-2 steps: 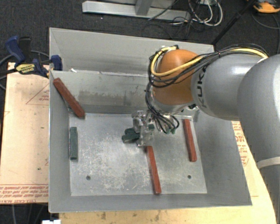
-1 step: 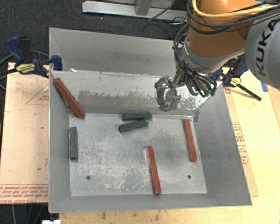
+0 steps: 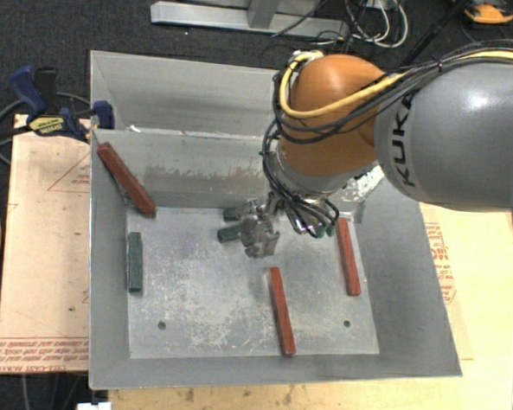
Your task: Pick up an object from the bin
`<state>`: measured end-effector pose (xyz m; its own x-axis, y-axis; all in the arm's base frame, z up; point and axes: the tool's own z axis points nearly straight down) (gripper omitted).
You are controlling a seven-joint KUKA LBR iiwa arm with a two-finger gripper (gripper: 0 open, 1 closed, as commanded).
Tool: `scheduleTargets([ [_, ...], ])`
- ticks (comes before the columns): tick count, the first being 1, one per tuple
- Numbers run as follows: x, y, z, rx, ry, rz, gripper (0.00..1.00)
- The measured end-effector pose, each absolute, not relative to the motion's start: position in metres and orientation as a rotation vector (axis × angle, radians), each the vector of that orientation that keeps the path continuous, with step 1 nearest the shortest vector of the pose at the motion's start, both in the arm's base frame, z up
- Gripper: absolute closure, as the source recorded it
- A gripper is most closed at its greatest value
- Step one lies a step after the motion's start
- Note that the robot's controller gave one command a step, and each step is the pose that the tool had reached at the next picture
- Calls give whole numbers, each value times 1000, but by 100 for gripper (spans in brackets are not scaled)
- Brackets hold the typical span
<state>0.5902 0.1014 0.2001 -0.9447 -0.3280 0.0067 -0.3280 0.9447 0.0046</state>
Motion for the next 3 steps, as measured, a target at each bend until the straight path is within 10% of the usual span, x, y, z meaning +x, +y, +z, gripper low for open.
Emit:
scheduleTargets([
  [1, 618, 91, 132, 606, -3078, -2, 100],
  [2, 578, 68, 131, 282, -3128, 0, 100],
  [3, 579, 69, 131, 283, -3130, -2, 0],
])
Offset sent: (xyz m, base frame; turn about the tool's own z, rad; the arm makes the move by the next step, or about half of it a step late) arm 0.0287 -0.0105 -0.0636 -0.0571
